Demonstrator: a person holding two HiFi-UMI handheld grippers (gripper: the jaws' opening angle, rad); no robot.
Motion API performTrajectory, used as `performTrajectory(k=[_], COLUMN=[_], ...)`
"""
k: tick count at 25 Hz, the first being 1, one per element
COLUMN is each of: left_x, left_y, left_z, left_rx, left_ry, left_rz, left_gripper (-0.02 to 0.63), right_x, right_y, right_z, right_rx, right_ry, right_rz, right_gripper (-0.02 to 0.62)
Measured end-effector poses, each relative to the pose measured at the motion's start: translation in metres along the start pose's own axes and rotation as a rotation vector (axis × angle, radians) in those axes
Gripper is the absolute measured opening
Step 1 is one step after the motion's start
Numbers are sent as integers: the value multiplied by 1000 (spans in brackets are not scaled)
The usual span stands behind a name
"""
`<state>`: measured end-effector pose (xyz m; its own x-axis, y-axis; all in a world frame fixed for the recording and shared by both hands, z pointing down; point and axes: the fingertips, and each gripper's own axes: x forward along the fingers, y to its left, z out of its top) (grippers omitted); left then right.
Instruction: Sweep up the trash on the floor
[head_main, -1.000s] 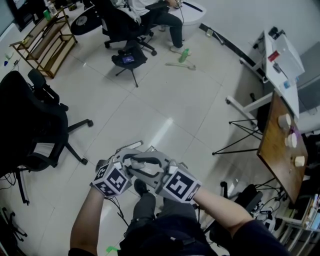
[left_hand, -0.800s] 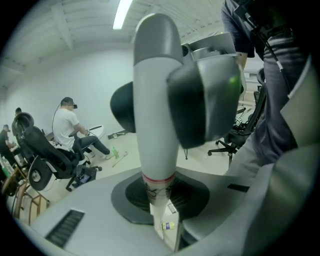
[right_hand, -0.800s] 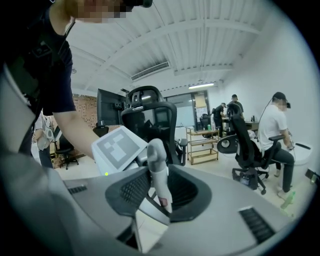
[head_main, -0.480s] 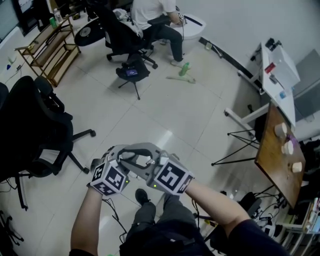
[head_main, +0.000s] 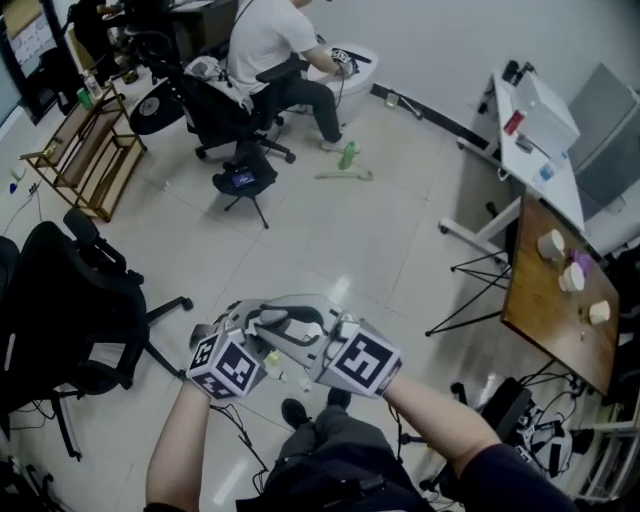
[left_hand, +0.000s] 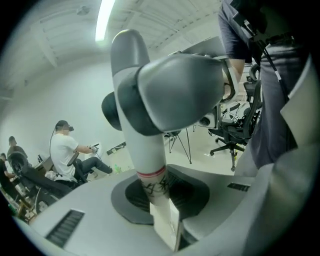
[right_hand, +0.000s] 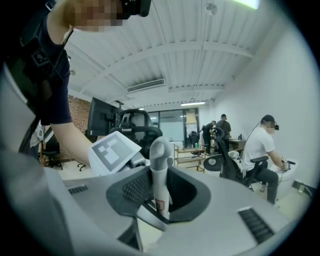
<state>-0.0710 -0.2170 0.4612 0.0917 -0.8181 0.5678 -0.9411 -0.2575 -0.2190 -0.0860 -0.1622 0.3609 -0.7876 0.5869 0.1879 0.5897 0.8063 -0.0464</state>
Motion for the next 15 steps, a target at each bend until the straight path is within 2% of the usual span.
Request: performTrajectory(k=[4, 11, 15], left_x=[24, 61, 69], left_y=[9, 13, 16], left_z=[44, 113, 130], left_rx=[-3, -55, -79], left_ry=[-13, -79, -100], left_rz=[-49, -122, -116], left_gripper=[46, 54, 123], right_x=[-38, -99, -115], right_y=[-37, -86, -95], right_z=[18, 45, 52], right_rx=[64, 111, 109], right_ry=[-68, -151, -179], right_rz=[-48, -65, -75], right_gripper=[110, 109, 107])
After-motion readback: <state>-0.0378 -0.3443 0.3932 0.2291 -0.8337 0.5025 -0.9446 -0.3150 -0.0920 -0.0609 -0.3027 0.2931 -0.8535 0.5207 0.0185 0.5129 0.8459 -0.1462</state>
